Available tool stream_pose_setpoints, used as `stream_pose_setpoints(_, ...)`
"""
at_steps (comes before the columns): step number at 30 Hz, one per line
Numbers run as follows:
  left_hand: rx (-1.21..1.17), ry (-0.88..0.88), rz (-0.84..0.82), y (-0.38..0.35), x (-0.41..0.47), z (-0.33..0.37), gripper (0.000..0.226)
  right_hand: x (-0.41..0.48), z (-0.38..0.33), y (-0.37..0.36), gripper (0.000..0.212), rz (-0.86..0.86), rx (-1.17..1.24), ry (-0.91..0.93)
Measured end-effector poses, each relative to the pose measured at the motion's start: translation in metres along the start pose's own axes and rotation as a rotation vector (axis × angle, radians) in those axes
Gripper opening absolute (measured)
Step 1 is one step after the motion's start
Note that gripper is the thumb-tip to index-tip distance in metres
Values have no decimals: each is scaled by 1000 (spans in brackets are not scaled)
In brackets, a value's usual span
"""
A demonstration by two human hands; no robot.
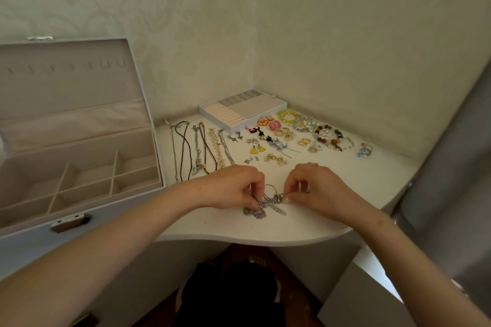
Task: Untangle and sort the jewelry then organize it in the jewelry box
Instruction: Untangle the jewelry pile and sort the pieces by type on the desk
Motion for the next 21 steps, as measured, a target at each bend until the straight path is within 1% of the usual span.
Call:
stream_pose_setpoints(2,-40,0,30,3,0,-1,14,2,-2,0,20,1,64,5)
stream_pose_setpoints(5,-132,-6,120,8,1,-5,12,7,-4,-5,18,-18,17,11)
stream_pose_setpoints(8,-232,-4,206,13,0,-8,14,8,-3,-3,19,-11,56,-11)
stream_pose_setpoints(12,-316,-23,293,18,-2,-12,14,3,1,10,14,26,294,-54)
stream_pose_setpoints(15,-354,-35,336,20,-2,-12,12,1,2,22,15,104,412,-65)
stream_pose_setpoints(17,-411,-38,343,21,-1,-11,12,1,5,30,14,148,536,-71)
stream_pose_setpoints(21,-495,-33,335,22,1,-12,18,1,7,43,16,179,801,-52)
Point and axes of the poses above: each hand's wrist, its own x-axis towards the middle knuckle, its own y-axis out of the back of the hand, z = x × y, the point moved 9 cm from there along x, towards the middle knuckle, and after that the axes turned 5 degrees about -y, right-handed, at the moved point
